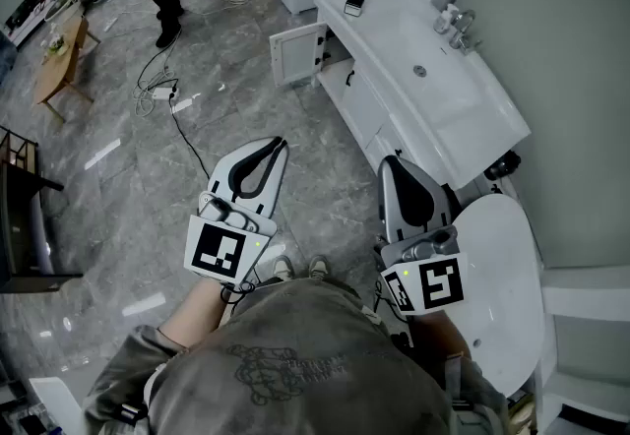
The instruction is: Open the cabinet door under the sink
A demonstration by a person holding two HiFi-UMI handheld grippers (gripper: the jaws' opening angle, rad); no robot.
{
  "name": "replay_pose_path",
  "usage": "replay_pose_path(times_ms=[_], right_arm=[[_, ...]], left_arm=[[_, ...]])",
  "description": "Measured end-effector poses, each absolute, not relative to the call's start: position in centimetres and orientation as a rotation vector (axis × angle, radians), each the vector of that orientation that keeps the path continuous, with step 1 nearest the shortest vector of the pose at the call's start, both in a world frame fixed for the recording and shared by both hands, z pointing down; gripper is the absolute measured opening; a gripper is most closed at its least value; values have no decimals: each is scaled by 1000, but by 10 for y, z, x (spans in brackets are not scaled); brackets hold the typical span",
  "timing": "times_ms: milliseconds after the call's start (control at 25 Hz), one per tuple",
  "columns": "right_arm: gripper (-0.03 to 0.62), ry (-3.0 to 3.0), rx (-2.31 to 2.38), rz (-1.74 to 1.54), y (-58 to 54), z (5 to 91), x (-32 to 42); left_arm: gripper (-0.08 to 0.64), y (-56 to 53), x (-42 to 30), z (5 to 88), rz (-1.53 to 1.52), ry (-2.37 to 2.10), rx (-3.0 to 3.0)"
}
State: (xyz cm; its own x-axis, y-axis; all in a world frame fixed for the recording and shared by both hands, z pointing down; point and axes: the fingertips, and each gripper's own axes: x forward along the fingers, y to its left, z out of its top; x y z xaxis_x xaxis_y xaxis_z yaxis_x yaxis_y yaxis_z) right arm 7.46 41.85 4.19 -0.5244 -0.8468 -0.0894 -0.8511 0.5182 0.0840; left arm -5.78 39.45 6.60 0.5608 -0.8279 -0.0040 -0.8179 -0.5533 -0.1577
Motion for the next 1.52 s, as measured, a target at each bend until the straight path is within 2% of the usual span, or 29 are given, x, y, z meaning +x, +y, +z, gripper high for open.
replay_pose_path(times_ms=[880,1520], right_arm=[[29,2714,-1472,162,382,60,124],[29,2763,-1454,121,332,94,126]], left_arm=[[28,369,-5,84,-159,1429,-2638],[29,323,-4,106,-161,1475,-2626]])
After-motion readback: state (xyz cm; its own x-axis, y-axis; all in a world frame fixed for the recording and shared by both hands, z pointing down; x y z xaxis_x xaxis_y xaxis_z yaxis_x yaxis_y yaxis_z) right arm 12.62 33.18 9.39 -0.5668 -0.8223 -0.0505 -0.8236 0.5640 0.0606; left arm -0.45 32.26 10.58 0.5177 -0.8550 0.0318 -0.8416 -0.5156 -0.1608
